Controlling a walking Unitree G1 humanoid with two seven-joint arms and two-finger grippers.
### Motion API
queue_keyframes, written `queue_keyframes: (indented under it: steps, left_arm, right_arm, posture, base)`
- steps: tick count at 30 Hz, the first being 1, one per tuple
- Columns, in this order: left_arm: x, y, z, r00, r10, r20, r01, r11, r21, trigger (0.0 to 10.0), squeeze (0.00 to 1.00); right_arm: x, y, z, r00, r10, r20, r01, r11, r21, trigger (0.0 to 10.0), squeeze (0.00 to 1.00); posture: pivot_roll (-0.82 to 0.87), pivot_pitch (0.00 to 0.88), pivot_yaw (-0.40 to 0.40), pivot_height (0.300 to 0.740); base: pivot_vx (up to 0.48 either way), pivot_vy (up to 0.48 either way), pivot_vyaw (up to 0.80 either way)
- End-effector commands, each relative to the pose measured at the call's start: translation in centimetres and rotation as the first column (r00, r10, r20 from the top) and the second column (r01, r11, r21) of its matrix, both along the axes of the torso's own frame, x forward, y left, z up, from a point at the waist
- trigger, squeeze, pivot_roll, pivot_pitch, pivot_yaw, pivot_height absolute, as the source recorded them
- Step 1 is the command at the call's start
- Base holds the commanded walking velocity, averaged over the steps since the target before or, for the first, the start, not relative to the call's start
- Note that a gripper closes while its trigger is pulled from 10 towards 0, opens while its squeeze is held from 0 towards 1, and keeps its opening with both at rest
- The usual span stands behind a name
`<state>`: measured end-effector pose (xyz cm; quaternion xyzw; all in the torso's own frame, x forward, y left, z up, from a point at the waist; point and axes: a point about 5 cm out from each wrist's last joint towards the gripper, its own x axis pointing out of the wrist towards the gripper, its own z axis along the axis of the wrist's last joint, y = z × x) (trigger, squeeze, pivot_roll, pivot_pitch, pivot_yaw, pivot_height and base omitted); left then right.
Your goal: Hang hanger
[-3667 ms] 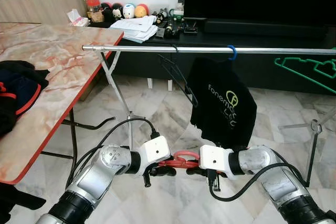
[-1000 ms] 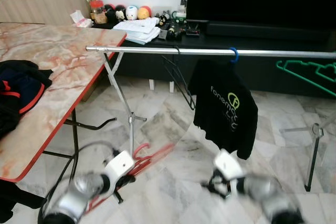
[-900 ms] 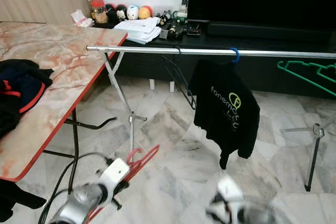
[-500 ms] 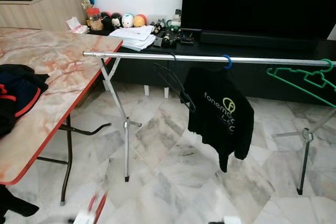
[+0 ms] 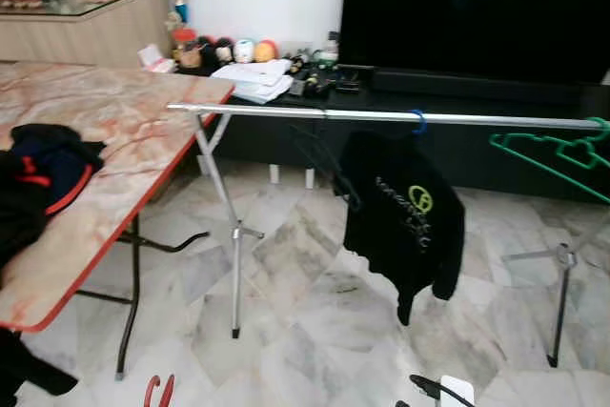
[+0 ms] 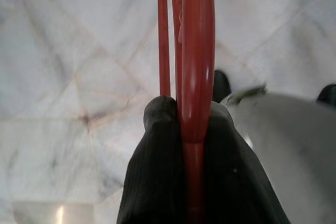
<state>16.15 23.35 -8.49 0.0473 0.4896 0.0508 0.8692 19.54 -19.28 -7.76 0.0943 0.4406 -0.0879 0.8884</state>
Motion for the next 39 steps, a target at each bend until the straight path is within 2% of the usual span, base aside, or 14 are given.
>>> queue_keyframes:
  steps: [1,7,11,14,39]
  left_arm:
    - [-0.1,-0.1,-0.1,1.000,-0.002,-0.011,0.003,1.000,0.008,10.0,0.00]
    - [0.2,-0.6,-0.1,1.000,-0.019,-0.010,0.019,1.000,0.005,10.0,0.00]
    - [0.1,-0.8,-0.2,1.000,-0.010,-0.011,0.010,1.000,-0.001,10.0,0.00]
    - [-0.2,-1.2,-0.4,0.999,-0.033,-0.024,0.033,0.999,-0.004,10.0,0.00]
    - [-0.3,-1.0,-0.4,0.998,-0.057,-0.030,0.057,0.998,0.002,10.0,0.00]
  right_arm:
    - [-0.5,0.0,-0.3,1.000,0.000,-0.014,0.000,1.000,0.001,10.0,0.00]
    - [-0.6,-0.4,-0.2,0.999,-0.047,0.003,0.047,0.999,0.018,10.0,0.00]
    - [-0.2,-0.7,0.0,0.998,-0.061,0.017,0.061,0.998,0.015,10.0,0.00]
    - [0.5,-0.5,0.4,0.995,-0.075,0.061,0.073,0.996,0.045,10.0,0.00]
    - [1.5,-0.1,0.9,0.988,-0.108,0.109,0.100,0.992,0.082,10.0,0.00]
  posture:
    - [-0.01,0.000,0.036,0.740]
    - [-0.01,0.000,0.022,0.740]
    - [-0.01,0.000,0.019,0.740]
    - [-0.01,0.000,0.017,0.740]
    - [-0.02,0.039,0.019,0.740]
  base:
    - [0.000,-0.420,0.00]
    - [0.000,-0.420,0.00]
    - [0.000,-0.424,0.00]
    - [0.000,-0.420,0.00]
    - [0.000,-0.413,0.00]
